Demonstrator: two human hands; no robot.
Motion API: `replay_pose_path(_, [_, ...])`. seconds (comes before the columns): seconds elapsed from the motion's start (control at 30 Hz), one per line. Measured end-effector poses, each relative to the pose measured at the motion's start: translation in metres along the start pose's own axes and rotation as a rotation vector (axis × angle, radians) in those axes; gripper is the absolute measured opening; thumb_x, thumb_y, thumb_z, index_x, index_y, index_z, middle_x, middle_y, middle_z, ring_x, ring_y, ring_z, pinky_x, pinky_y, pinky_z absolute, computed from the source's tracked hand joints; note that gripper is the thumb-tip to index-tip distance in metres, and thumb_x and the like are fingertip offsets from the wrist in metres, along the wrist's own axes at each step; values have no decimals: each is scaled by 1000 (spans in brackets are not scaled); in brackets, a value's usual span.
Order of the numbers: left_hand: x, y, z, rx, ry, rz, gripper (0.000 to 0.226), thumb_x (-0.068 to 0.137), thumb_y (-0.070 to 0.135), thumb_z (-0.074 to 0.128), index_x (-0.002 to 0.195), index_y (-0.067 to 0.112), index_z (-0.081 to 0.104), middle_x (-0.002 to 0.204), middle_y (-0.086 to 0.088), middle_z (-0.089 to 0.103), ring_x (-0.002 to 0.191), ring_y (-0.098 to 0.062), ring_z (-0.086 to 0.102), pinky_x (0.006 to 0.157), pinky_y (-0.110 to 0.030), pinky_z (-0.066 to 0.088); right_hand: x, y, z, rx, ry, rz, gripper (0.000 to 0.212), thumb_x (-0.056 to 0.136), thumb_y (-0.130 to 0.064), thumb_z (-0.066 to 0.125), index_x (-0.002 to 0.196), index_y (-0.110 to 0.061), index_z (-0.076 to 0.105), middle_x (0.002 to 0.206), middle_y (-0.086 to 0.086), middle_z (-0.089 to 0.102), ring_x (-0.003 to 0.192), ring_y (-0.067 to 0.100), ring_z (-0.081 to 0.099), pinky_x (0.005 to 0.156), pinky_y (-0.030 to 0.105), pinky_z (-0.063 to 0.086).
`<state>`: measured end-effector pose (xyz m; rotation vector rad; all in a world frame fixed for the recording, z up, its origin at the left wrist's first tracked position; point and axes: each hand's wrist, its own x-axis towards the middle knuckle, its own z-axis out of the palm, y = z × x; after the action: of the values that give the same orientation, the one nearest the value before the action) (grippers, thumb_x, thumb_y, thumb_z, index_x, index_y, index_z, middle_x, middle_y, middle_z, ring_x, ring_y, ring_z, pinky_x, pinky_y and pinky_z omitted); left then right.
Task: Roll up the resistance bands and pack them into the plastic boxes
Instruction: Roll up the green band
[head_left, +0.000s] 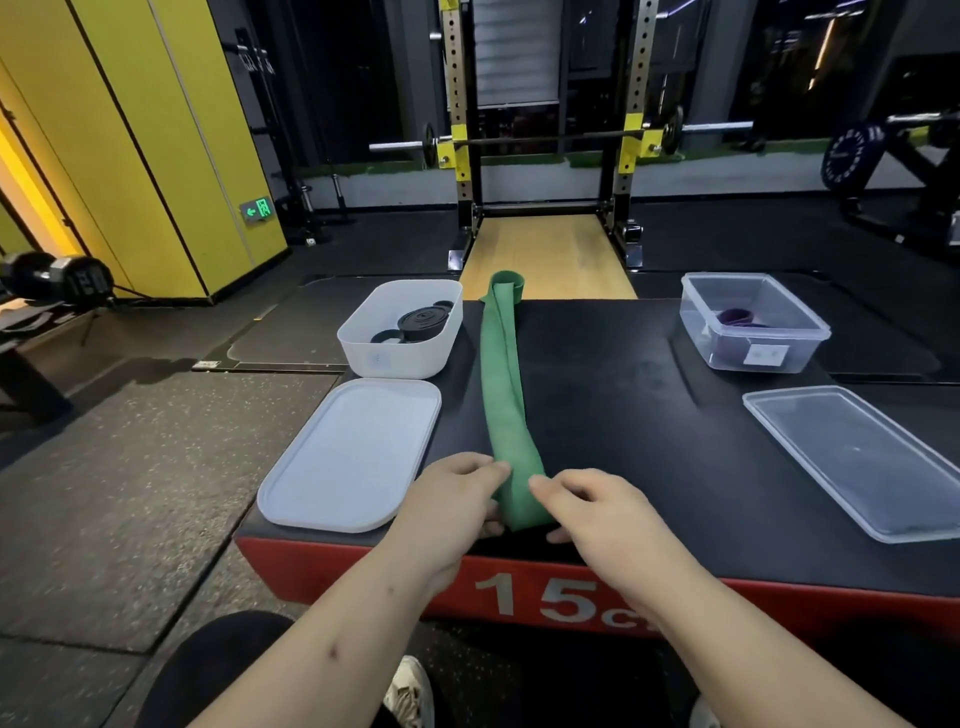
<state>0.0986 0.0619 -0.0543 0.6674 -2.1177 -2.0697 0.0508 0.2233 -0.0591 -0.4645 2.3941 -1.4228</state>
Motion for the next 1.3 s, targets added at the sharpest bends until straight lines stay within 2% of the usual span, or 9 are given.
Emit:
replay_pose_path(0.17, [-7,-14,8,271,44,50,17,96,31,65,87,21,75,81,-1,74,67,-11,63,73,-40,58,-10,19,5,11,77,93,45,96,-50,65,66,-17,65,76,-4,64,77,17,74,73,41,56])
replay_pose_path(0.3, [-9,-19,10,265,42,49,18,96,31,64,86,23,76,82,0,75,71,-16,69,77,-42,60,-15,19,6,111,98,171,46,98,-50,62,63,-21,69,69,-1,67,63,15,72,51,21,47])
replay_pose_path(0.43, [-9,-21,10,198,33,19,17,96,29,66,85,21,76,85,-1,76,83,-23,74,75,-41,64,-16,18,12,329,39,223,37,98,-40,68,77,-12,79,73,6,76,66,21,75,77,45,64])
replay_pose_path(0.57, [-8,-21,7,267,80,45,15,93,37,69,90,24,75,83,2,75,64,-13,69,60,-26,55,-14,25,17,462,60,240,29,95,-28,73,78,-5,76,69,7,72,69,27,75,87,53,61])
replay_pose_path(0.67, [-7,-24,10,271,75,48,12,94,34,69,99,24,73,83,4,73,54,-4,63,51,-19,48,-12,29,18,497,114,244,14,92,-21,77,98,-9,71,86,10,73,65,26,74,79,49,64])
replay_pose_path(0.73, [-7,-25,10,255,53,38,15,95,33,69,105,23,71,85,4,73,52,0,62,50,-19,47,-9,32,19,519,137,251,24,90,-20,80,109,-15,67,99,13,73,66,24,73,78,51,64])
replay_pose_path(0.97, [0,-31,9,185,11,27,21,89,27,76,109,22,70,93,2,77,73,-10,71,60,-23,52,1,41,13,503,60,235,43,92,-14,74,130,-22,57,96,9,78,88,37,76,78,50,60])
replay_pose_path(1.13, [6,-32,10,112,3,-3,30,87,14,78,112,17,64,99,-8,75,83,-19,77,78,-37,63,1,39,10,461,14,214,40,95,-6,67,133,-15,59,96,7,78,80,30,73,61,33,53])
replay_pose_path(1.3, [29,-25,10,-28,-17,-65,56,78,21,77,128,11,56,116,-14,71,92,-26,77,77,-41,63,5,41,10,440,-51,204,36,94,-10,66,129,-16,64,101,8,79,96,41,73,69,37,58])
